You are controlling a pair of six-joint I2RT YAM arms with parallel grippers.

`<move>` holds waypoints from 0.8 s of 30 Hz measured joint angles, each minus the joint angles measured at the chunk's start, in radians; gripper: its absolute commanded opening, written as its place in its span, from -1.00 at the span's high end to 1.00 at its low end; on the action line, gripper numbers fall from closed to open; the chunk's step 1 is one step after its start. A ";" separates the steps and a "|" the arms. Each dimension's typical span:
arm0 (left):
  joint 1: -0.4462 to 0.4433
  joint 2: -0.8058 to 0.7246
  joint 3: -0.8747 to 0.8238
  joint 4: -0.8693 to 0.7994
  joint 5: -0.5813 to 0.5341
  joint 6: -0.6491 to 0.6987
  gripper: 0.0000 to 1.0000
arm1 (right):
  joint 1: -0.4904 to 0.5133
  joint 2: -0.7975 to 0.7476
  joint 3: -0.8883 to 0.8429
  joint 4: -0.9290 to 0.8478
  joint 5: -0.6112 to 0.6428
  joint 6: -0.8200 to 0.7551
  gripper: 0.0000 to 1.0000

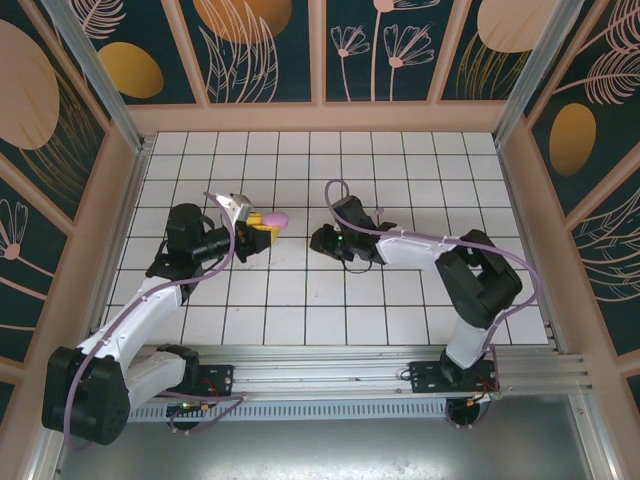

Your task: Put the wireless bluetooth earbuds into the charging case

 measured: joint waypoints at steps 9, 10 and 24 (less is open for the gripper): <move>-0.001 -0.019 0.000 -0.013 -0.016 0.017 1.00 | -0.009 0.135 0.018 0.053 -0.010 0.079 0.51; -0.002 -0.020 0.000 -0.017 -0.018 0.019 1.00 | -0.012 0.135 0.019 0.053 -0.011 0.079 0.51; -0.003 -0.016 0.000 -0.032 -0.023 0.029 1.00 | -0.102 0.188 0.120 0.012 0.003 0.044 0.52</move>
